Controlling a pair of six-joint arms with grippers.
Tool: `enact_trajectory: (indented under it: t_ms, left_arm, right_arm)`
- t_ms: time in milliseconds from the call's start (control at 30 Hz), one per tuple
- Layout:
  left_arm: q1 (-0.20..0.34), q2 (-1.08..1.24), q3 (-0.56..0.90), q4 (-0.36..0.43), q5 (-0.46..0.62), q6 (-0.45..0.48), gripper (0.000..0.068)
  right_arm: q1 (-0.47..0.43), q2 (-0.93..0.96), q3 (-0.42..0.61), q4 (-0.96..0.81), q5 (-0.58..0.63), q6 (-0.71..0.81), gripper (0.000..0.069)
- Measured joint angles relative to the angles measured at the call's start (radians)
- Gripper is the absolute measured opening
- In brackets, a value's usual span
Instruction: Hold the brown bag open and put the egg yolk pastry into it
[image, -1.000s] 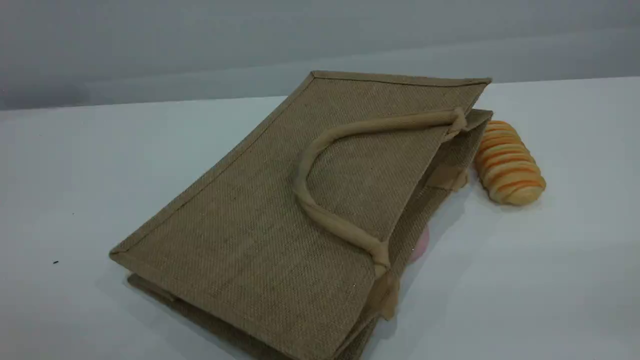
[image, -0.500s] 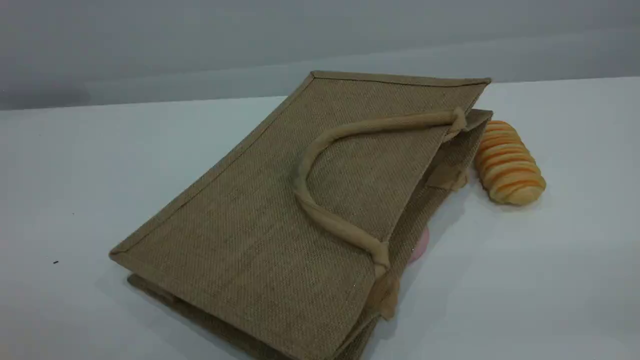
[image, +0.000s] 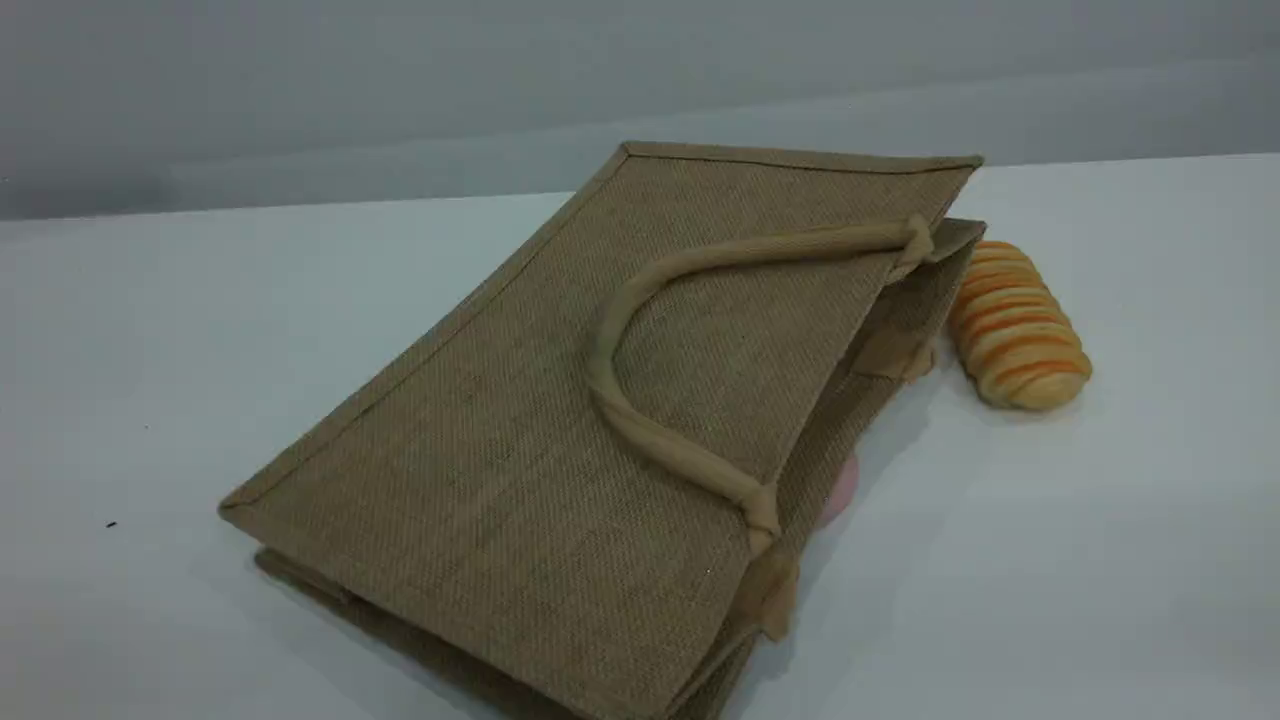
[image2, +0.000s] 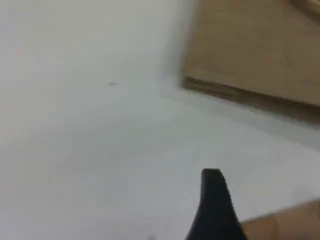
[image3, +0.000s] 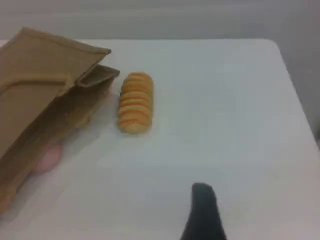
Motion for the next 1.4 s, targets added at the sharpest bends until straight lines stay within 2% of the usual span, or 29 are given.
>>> enact_trajectory:
  t_ms: [100, 167, 267, 700, 1400]
  left_arm:
    - [0.134, -0.036, 0.0, 0.0, 0.0, 0.0, 0.044]
    - [0.198, -0.066, 0.0, 0.001, 0.0, 0.0, 0.044]
    - [0.251, -0.116, 0.0, 0.001, 0.0, 0.0, 0.044]
    - [0.25, -0.262, 0.0, 0.001, 0.001, 0.0, 0.044]
    - [0.249, -0.263, 0.001, 0.0, 0.001, -0.001, 0.044]
  right_arm:
    - [0.0, 0.0, 0.0, 0.0, 0.0, 0.0, 0.0458]
    - [0.0, 0.0, 0.0, 0.0, 0.0, 0.0, 0.0458]
    - [0.0, 0.0, 0.0, 0.0, 0.0, 0.0, 0.0458]
    - [0.0, 0.0, 0.0, 0.0, 0.0, 0.0, 0.0458]
    - [0.001, 0.0, 0.0, 0.0, 0.0, -0.001, 0.0458]
